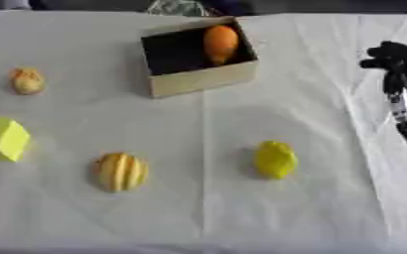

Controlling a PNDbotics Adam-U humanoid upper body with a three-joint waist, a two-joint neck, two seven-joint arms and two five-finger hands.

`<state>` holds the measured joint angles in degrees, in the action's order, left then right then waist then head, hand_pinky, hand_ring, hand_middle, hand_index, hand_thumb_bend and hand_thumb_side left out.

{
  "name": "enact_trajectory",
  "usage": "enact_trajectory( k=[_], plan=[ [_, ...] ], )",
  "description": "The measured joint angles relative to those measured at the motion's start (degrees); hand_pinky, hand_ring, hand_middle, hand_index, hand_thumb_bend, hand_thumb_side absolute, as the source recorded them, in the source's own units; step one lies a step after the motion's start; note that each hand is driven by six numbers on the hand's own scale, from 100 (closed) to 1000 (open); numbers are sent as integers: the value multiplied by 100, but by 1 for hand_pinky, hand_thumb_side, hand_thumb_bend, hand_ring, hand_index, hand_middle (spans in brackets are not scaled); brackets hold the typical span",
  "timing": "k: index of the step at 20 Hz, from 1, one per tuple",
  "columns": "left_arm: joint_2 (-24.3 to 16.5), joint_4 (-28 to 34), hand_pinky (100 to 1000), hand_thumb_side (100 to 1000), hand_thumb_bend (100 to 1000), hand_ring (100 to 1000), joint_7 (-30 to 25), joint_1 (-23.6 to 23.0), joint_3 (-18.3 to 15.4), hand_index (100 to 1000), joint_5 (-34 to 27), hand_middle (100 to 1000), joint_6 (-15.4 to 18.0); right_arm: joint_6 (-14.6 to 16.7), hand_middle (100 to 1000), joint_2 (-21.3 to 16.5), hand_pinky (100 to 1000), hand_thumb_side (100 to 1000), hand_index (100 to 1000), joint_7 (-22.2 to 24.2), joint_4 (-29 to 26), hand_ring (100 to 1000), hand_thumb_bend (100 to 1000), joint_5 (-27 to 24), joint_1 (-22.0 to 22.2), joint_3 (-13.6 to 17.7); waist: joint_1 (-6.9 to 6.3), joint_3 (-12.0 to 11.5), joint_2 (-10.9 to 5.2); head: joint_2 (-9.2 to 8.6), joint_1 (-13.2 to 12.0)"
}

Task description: Pick up objects on the table and place them in the box.

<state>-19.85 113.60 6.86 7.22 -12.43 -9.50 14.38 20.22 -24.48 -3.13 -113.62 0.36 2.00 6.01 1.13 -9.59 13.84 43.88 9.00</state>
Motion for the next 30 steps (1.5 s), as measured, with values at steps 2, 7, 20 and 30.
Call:
enact_trajectory(
  k=[2, 7, 20, 30],
  plan=[
    [-68, 0, 851, 657, 100, 738, -1, -11, 26, 835, 15, 722, 1, -4, 764, 0, 955, 647, 856, 4, 0, 761, 100, 0, 0, 0, 0, 0, 0, 0, -3],
    [-594, 0, 853, 641, 100, 753, -4, -35, 106, 852, 176, 738, 52, -5, 764, 0, 955, 647, 856, 5, 0, 761, 100, 0, 2, 0, 0, -3, 0, 0, 0],
    [-3248, -1159, 875, 267, 249, 869, -1027, -382, 197, 933, 1785, 823, 287, -15, 763, -1, 957, 651, 857, 0, 0, 760, 100, 55, 31, -1, -90, -111, 1, 0, 120],
    [-4049, -2505, 942, 100, 489, 914, -2513, -69, 575, 925, 2264, 841, 815, -27, 761, -5, 958, 655, 857, 13, 0, 758, 100, 50, 30, -5, -94, -73, 0, 0, 149]
  ],
)
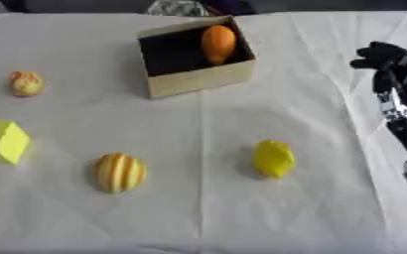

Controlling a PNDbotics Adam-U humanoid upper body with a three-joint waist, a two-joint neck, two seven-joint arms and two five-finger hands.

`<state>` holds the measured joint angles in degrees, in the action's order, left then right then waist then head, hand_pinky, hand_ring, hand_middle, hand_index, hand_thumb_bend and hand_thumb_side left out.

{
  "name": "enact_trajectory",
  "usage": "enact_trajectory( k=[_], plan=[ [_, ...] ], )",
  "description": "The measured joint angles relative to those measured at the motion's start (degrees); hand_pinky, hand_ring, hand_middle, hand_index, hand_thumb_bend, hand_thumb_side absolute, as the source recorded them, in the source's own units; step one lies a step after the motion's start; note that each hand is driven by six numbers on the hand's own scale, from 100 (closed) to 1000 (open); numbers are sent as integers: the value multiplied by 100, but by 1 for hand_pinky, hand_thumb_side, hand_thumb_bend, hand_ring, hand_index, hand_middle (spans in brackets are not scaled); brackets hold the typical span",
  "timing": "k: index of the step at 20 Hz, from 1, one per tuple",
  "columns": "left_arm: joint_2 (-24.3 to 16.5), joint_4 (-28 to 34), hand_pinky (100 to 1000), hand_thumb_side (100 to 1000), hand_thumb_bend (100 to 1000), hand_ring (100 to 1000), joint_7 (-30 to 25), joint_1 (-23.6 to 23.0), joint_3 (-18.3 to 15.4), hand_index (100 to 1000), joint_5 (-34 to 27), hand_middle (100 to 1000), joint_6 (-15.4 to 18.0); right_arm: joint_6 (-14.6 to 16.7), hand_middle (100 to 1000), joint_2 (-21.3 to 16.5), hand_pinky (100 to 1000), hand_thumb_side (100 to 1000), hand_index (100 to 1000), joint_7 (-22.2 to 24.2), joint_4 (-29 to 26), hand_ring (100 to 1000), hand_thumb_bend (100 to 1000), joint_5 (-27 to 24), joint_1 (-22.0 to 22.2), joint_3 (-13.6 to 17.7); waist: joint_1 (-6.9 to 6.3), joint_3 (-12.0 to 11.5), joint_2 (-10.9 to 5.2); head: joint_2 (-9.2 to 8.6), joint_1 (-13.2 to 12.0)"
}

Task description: Pick up objects on the table and place them in the box.

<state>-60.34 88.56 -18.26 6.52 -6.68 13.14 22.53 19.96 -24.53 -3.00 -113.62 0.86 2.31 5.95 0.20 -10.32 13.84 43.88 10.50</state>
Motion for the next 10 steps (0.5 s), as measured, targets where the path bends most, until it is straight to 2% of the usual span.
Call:
enact_trajectory(
  k=[4, 7, 10],
  plan=[
    [-67, -207, 985, 100, 482, 941, -755, 110, 167, 925, -70, 857, 300, -18, 760, 0, 958, 656, 857, 26, 0, 757, 100, -4, -8, -11, -6, 20, 0, 0, 0],
    [-95, -269, 978, 100, 505, 938, -1351, 190, 233, 921, -224, 849, 516, -35, 760, -1, 959, 658, 857, 44, 0, 757, 100, -6, -10, -33, -8, 28, 0, 0, 0],
    [-211, -314, 965, 100, 536, 938, -1678, 293, 250, 921, -327, 844, 583, -48, 759, -1, 960, 659, 857, 57, 0, 756, 100, -9, -11, -35, -34, 26, 0, 0, 0]
  ],
)
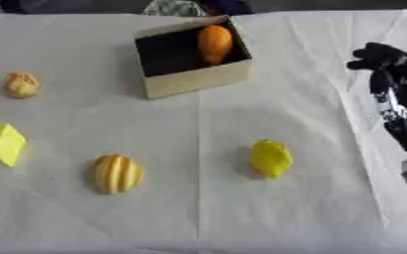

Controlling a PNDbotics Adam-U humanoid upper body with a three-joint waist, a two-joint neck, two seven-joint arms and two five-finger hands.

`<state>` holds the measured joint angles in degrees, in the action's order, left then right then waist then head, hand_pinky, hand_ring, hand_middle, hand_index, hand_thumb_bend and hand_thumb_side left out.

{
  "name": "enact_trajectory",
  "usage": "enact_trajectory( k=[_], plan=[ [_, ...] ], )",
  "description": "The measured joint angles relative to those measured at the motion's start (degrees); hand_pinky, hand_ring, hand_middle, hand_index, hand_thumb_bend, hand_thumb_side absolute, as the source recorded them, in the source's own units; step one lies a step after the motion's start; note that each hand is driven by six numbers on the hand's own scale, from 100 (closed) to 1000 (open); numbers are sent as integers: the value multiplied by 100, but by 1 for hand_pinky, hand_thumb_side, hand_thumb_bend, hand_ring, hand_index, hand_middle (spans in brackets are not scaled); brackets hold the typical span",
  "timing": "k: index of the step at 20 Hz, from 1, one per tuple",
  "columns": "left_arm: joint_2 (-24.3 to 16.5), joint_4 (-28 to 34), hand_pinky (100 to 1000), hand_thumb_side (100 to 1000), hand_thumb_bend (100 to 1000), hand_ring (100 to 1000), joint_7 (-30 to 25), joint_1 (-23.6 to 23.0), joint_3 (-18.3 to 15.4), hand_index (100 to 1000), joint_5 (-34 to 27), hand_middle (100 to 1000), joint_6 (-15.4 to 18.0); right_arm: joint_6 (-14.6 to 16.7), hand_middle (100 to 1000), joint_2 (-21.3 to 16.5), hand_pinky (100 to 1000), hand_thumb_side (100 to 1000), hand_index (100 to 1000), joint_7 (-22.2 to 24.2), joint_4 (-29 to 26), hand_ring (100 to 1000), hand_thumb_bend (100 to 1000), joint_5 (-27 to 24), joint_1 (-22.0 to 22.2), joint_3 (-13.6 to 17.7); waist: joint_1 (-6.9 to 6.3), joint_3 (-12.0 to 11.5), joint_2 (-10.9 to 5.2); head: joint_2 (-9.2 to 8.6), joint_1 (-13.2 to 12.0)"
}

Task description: Pick up objects on the table and place them in the box.

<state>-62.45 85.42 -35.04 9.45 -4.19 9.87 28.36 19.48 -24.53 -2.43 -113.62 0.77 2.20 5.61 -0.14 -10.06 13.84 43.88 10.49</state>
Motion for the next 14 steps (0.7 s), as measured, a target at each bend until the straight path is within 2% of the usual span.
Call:
enact_trajectory(
  k=[3, 5, 9, 14],
  plan=[
    [-77, -83, 962, 100, 545, 939, -79, 79, 102, 916, 11, 845, -71, -20, 759, 0, 961, 661, 855, 18, 0, 756, 100, -18, -16, -4, -37, 0, 0, 0, -7],
    [-87, -171, 960, 100, 584, 939, -101, 145, 201, 923, 36, 851, -93, -31, 758, 0, 961, 661, 855, 28, 0, 755, 100, -40, -22, -13, -40, 19, 0, 0, -26],
    [-70, -400, 953, 100, 608, 937, -47, 452, 470, 921, 147, 850, -93, -55, 758, 0, 961, 662, 855, 45, 0, 755, 100, -91, -70, -34, -41, 69, 0, 0, -65],
    [147, -722, 953, 100, 573, 938, -40, 999, 886, 917, 361, 850, -65, -69, 757, 0, 962, 663, 855, 60, 0, 754, 100, -137, -109, -36, -41, 133, 0, 0, -112]
  ],
)
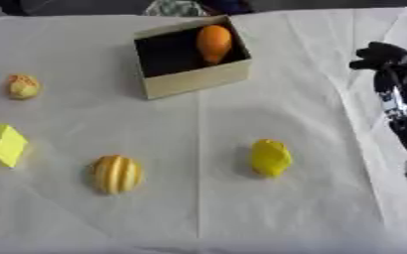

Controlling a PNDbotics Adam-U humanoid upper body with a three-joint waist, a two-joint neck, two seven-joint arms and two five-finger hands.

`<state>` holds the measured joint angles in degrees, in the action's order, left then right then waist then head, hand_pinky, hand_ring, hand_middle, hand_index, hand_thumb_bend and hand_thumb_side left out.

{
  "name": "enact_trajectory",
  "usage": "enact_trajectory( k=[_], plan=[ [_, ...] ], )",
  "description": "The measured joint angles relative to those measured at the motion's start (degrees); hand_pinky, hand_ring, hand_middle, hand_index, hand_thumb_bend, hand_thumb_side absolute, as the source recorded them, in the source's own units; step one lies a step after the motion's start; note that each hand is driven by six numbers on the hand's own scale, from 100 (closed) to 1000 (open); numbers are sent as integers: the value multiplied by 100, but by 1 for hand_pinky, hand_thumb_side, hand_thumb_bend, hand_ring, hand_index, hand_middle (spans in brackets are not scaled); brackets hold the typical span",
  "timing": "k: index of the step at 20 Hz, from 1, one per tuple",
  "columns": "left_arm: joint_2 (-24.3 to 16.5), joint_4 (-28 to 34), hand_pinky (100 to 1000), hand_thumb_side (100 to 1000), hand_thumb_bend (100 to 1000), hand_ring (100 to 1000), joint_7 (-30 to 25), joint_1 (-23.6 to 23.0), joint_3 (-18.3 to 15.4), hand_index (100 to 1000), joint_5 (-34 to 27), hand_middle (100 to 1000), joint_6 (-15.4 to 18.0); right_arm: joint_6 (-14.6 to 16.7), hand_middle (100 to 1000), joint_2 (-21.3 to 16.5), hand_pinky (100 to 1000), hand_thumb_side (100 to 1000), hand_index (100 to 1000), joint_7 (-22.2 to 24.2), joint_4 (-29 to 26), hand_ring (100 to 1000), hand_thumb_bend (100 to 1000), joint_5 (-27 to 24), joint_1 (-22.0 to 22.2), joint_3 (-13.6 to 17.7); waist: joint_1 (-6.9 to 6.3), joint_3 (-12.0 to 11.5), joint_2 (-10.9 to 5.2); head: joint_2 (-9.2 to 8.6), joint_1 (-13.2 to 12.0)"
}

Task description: Pick up objects on the table and place them in the box.

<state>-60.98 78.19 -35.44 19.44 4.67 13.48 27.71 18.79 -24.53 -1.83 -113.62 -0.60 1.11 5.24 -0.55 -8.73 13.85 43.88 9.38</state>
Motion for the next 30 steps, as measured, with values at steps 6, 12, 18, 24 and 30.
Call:
enact_trajectory(
  k=[6, 12, 18, 24, 30],
  plan=[
    [202, -294, 946, 100, 634, 941, -212, 429, 440, 917, 113, 823, -178, -33, 755, 4, 966, 669, 854, 19, 0, 753, 100, -12, -44, -20, -3, 45, 7, 0, -45],
    [550, -849, 939, 100, 645, 939, -172, 988, 717, 911, 728, 824, -138, -98, 752, 14, 967, 671, 853, 55, 0, 752, 100, -50, -91, -35, -43, 58, 7, 0, -69],
    [1029, -1354, 930, 100, 578, 934, -104, 1359, 952, 913, 924, 820, -70, -129, 749, 32, 968, 673, 853, 48, 0, 749, 100, -73, -112, -37, -43, 83, 13, 0, -85],
    [1290, -1484, 862, 100, 535, 873, -69, 1608, 960, 849, 931, 744, -35, -172, 748, 73, 969, 676, 853, 78, 0, 747, 100, -100, -114, -70, -43, 95, 13, 0, -95],
    [1288, -672, 858, 100, 560, 855, -1, 1403, 755, 849, 859, 723, 33, -196, 747, 108, 969, 675, 852, 102, 0, 746, 100, -97, -108, -74, -43, 107, 29, 0, -100]
  ],
)
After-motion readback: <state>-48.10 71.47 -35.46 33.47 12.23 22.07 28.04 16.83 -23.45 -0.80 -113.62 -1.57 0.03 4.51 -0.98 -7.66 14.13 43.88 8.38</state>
